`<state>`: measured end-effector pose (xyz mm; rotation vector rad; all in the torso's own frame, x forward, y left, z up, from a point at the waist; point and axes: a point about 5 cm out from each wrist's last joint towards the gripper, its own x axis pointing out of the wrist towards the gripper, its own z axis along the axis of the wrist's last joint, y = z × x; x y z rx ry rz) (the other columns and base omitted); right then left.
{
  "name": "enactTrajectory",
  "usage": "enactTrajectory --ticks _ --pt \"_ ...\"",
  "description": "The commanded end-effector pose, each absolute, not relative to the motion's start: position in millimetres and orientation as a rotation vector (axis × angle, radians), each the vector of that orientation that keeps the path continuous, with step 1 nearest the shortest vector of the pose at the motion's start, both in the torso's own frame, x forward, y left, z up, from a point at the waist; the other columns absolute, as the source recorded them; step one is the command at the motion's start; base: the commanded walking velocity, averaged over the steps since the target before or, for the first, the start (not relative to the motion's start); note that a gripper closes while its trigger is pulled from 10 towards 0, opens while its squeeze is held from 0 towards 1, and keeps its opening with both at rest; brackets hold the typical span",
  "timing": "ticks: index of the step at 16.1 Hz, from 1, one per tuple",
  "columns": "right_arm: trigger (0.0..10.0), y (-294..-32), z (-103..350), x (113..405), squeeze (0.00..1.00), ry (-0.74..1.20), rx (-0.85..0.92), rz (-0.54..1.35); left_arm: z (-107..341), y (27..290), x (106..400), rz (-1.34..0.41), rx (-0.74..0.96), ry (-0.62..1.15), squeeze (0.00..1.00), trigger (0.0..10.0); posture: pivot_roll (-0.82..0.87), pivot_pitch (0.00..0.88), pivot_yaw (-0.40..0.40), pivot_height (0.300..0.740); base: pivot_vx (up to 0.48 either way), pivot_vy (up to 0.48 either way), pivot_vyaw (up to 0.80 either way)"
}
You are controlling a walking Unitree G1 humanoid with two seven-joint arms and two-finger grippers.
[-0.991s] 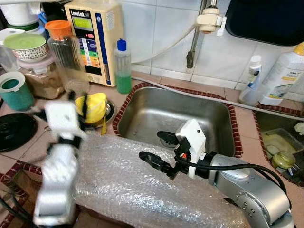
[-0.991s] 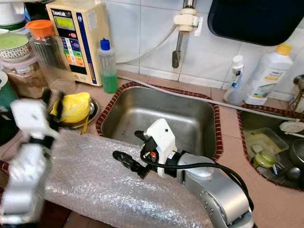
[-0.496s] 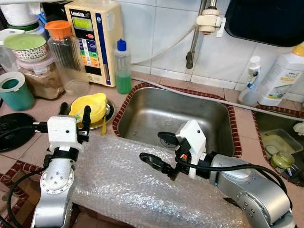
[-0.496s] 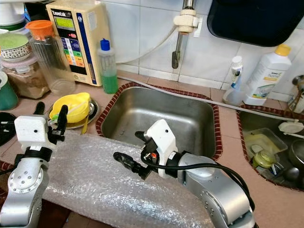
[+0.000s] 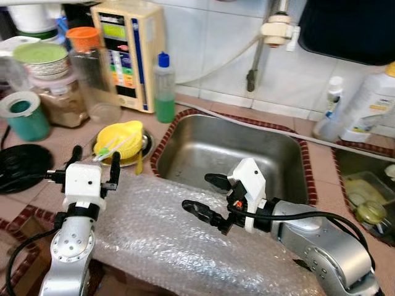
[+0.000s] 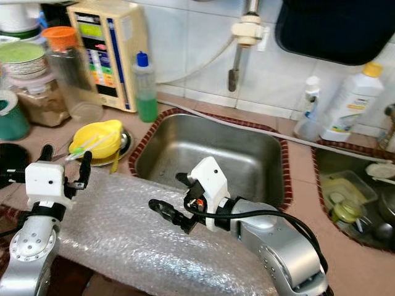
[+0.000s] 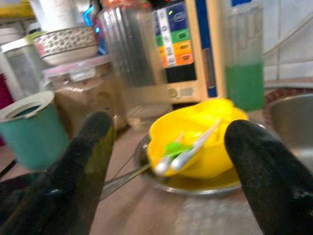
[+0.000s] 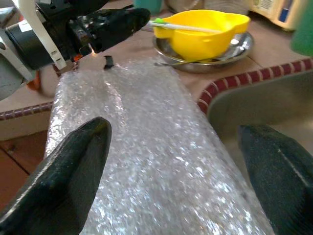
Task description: Kitchen organization
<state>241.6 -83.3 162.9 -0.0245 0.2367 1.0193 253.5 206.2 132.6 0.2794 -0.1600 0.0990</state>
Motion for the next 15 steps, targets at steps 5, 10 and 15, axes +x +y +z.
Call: enactTrajectory --ticks 5,10,15 --pt "10.0 -78 167 248 0.00 0.210 -0.035 1.035 125 194 259 0.014 0.271 -0.160 1.00 10.0 0.16 0.000 -0.061 0.740 0.000 0.000 0.00" --pt "10.0 -84 165 251 0.00 0.218 -0.047 1.020 111 179 277 -0.066 0.251 -0.141 1.00 10.0 0.12 0.000 -0.118 0.740 0.000 0.000 0.00" --pt "10.0 -91 151 257 0.00 0.257 -0.029 0.992 113 198 289 0.034 0.262 -0.130 0.00 10.0 0.16 0.000 -0.144 0.740 0.000 0.000 0.00"
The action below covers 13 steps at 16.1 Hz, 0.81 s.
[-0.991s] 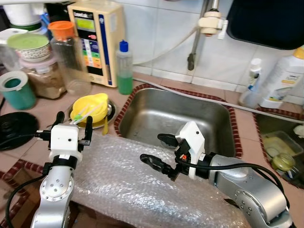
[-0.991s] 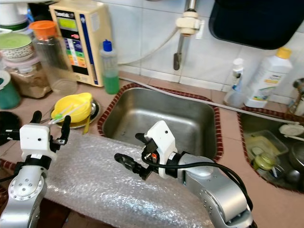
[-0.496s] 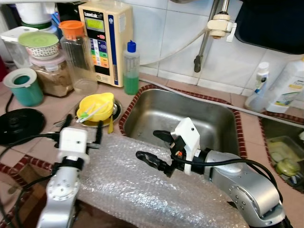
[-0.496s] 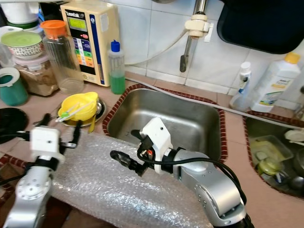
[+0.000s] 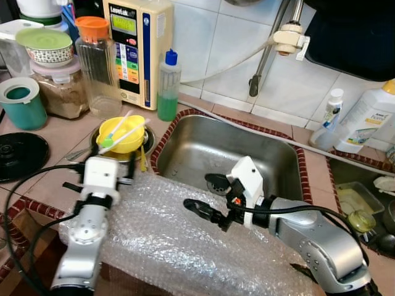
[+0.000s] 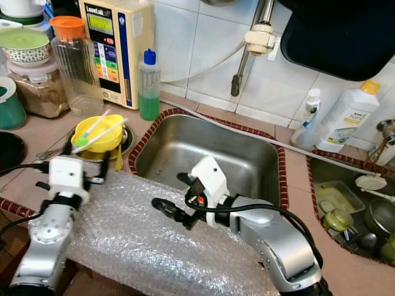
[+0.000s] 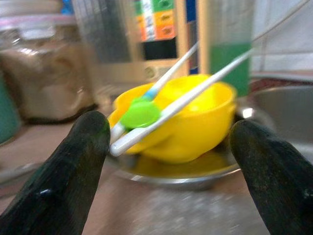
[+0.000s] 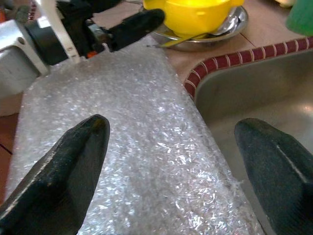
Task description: Kitchen organization
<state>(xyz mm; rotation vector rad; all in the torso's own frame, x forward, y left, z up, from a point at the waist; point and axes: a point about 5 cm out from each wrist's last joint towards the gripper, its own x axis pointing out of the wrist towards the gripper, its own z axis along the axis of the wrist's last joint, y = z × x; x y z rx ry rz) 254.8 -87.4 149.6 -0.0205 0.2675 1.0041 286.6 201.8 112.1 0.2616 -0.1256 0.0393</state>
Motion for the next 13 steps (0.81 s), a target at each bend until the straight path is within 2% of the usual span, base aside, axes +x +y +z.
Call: enactTrajectory --ticks 1,3,10,13 --pt "10.0 -90 151 258 0.00 0.256 -0.030 0.994 114 199 289 0.037 0.265 -0.134 0.00 10.0 0.16 0.000 -0.144 0.740 0.000 0.000 0.00" --pt "10.0 -87 157 263 0.00 0.227 -0.033 0.997 124 201 291 0.055 0.275 -0.174 0.00 10.0 0.14 0.000 -0.109 0.740 0.000 0.000 0.00" --pt "10.0 -84 159 262 0.00 0.202 -0.067 1.014 126 208 297 0.107 0.267 -0.173 0.00 10.0 0.11 0.000 -0.087 0.740 0.000 0.000 0.00" --pt "10.0 -88 163 265 0.00 0.190 -0.085 1.004 141 209 296 0.137 0.203 -0.193 0.00 10.0 0.11 0.000 -0.084 0.740 0.000 0.000 0.00"
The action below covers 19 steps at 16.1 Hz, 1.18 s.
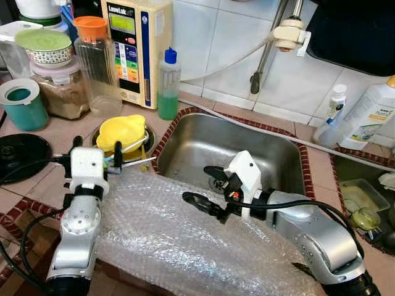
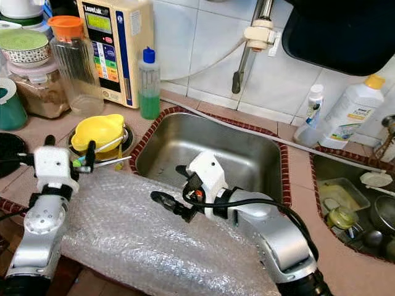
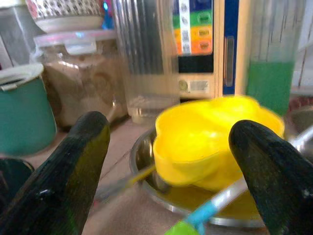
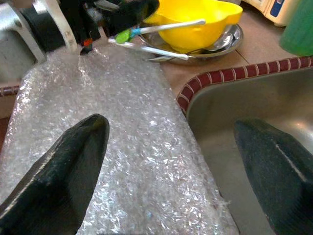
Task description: Kitchen organization
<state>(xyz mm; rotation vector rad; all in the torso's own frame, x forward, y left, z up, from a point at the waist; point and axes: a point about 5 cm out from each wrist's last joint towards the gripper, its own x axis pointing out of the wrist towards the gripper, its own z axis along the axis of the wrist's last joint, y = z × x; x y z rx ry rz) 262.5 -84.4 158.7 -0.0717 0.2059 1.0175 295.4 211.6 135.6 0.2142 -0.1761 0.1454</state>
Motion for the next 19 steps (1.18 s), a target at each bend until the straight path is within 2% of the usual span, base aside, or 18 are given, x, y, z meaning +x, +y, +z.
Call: enactTrajectory --ticks 1,3,6,11,19 --pt "10.0 -89 163 265 0.00 0.188 -0.087 1.003 144 209 295 0.150 0.164 -0.185 0.00 10.0 0.11 0.000 -0.081 0.740 0.000 0.000 0.00" --pt "10.0 -90 165 266 0.00 0.182 -0.089 1.000 148 202 286 0.145 0.098 -0.153 0.00 10.0 0.11 0.000 -0.079 0.740 0.000 0.000 0.00" --pt "10.0 -89 165 264 0.00 0.178 -0.093 1.011 142 182 268 -0.017 0.188 -0.143 0.00 10.0 0.12 0.000 -0.076 0.740 0.000 0.000 0.00" --pt "10.0 -92 167 265 0.00 0.176 -0.105 1.013 119 196 253 -0.144 0.271 0.024 0.00 10.0 0.13 0.000 -0.075 0.740 0.000 0.000 0.00" --pt "10.0 -96 173 262 0.00 0.171 -0.104 1.066 122 208 270 -0.249 0.396 0.129 0.00 10.0 0.12 0.000 -0.066 0.740 0.000 0.000 0.00"
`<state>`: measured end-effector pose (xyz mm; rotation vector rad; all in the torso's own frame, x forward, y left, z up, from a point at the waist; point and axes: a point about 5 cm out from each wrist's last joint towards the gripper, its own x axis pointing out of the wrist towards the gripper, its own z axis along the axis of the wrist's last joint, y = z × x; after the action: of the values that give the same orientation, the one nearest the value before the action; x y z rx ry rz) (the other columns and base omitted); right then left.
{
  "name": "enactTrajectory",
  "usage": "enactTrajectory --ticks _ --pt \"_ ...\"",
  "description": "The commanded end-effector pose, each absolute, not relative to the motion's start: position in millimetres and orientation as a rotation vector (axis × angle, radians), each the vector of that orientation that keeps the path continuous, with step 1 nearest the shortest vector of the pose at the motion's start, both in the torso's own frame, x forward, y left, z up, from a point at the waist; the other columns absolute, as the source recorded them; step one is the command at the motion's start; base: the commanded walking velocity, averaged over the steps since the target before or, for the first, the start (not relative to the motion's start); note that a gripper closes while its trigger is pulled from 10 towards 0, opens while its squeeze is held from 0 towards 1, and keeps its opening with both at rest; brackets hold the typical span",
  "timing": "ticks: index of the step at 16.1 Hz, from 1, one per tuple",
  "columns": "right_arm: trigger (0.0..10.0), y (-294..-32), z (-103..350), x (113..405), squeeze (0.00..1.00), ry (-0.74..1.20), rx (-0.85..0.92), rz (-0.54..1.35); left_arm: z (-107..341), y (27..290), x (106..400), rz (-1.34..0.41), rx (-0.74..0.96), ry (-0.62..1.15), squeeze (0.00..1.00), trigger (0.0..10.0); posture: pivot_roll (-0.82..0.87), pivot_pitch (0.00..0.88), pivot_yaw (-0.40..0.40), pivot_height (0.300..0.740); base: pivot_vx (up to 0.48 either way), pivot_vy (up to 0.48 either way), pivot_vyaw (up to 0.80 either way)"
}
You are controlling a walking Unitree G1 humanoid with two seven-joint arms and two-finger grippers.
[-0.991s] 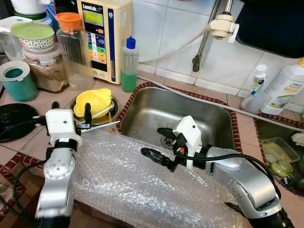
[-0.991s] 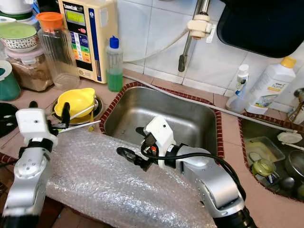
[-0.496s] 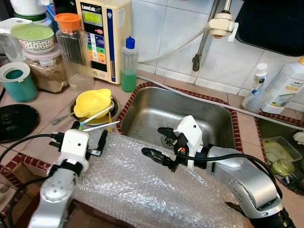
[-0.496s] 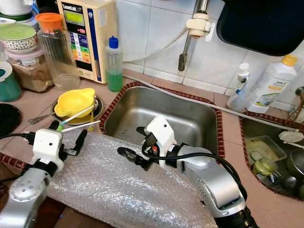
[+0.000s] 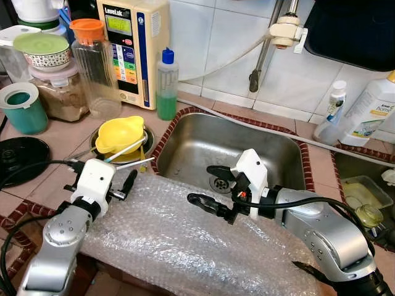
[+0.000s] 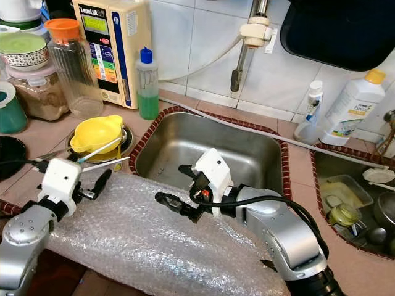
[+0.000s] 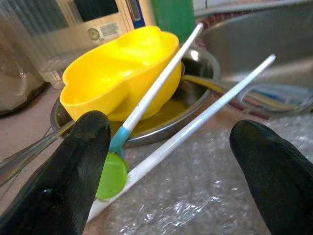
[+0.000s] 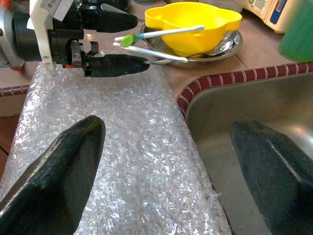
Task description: Kitchen organization
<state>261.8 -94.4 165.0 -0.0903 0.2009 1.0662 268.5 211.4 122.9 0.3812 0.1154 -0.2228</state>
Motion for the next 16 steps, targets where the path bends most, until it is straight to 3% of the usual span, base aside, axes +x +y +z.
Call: enactTrajectory --ticks 1,3,4,5,7,16 --pt "10.0 -96 173 262 0.00 0.171 -0.104 1.066 122 208 271 -0.245 0.393 0.129 0.00 10.0 0.12 0.000 -0.068 0.740 0.000 0.000 0.00" --pt "10.0 -96 173 261 0.00 0.171 -0.105 1.066 120 210 271 -0.267 0.398 0.172 0.00 10.0 0.13 0.000 -0.065 0.740 0.000 0.000 0.00" --pt "10.0 -96 173 261 0.00 0.172 -0.105 1.069 117 214 272 -0.275 0.413 0.210 0.00 4.7 0.12 0.000 -0.064 0.740 0.000 0.000 0.00" --pt "10.0 -97 173 261 0.00 0.172 -0.105 1.067 117 215 273 -0.275 0.413 0.216 0.00 2.6 0.12 0.000 -0.062 0.740 0.000 0.000 0.00" --pt "10.0 -99 172 261 0.00 0.173 -0.105 1.063 115 216 274 -0.281 0.399 0.232 0.00 0.0 0.12 0.000 -0.060 0.740 0.000 0.000 0.00" --pt "10.0 -109 178 267 0.00 0.166 -0.134 1.021 114 213 285 -0.274 0.416 0.249 0.00 0.0 0.08 0.000 -0.067 0.740 0.000 0.000 0.00"
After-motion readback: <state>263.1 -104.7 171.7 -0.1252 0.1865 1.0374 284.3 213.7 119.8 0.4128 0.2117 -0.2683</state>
